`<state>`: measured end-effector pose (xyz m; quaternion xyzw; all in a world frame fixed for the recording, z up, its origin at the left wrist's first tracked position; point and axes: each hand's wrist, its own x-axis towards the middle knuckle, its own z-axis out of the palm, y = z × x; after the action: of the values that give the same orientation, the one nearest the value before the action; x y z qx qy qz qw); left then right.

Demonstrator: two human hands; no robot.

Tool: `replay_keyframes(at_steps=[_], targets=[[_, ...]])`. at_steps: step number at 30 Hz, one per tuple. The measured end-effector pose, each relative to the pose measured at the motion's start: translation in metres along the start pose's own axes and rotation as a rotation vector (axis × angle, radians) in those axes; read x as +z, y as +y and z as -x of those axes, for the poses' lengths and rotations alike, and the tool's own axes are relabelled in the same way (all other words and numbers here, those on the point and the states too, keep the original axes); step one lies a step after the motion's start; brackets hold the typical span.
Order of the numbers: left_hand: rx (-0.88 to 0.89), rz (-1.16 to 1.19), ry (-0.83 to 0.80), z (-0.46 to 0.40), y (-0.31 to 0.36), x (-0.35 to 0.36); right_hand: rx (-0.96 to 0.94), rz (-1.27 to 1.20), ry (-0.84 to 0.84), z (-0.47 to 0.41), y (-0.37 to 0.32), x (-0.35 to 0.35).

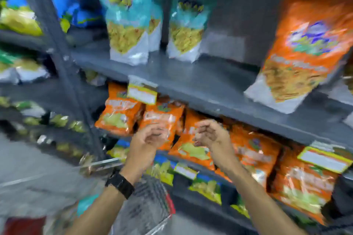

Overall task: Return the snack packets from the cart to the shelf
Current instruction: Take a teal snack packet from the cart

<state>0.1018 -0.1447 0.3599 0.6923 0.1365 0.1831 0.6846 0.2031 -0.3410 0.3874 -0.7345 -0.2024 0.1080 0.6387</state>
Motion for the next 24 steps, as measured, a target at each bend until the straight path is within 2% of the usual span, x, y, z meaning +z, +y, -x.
replay_keyframes(at_steps=[8,12,13,16,18,20,22,23,24], targets=[[-0.592,-0.008,0.383,0.089,-0.229,-0.186,0.653,0.237,-0.587,0.023,0.193,0.214],[-0.907,0.016,0.54,0.125,-0.329,-0.258,0.91,0.342,-0.761,0.047,0.299,0.289],[-0.987,-0.02,0.562,0.132,-0.356,-0.271,0.957,0.34,-0.776,0.052,0.321,0.304],[-1.215,-0.027,0.498,0.147,-0.418,-0.291,1.096,0.408,-0.675,0.069,0.38,0.342],[-1.256,-0.026,0.422,0.15,-0.459,-0.294,1.12,0.443,-0.636,0.08,0.409,0.358],[-1.206,0.027,0.323,0.149,-0.483,-0.291,1.116,0.474,-0.632,0.086,0.421,0.373],[-1.16,0.421,0.503,0.143,-0.496,-0.282,1.159,0.449,-0.567,0.09,0.432,0.388],[-1.189,0.507,0.498,0.143,-0.498,-0.277,1.169,0.451,-0.544,0.091,0.434,0.396],[-1.235,0.449,0.445,0.141,-0.495,-0.277,1.184,0.433,-0.526,0.093,0.44,0.4]])
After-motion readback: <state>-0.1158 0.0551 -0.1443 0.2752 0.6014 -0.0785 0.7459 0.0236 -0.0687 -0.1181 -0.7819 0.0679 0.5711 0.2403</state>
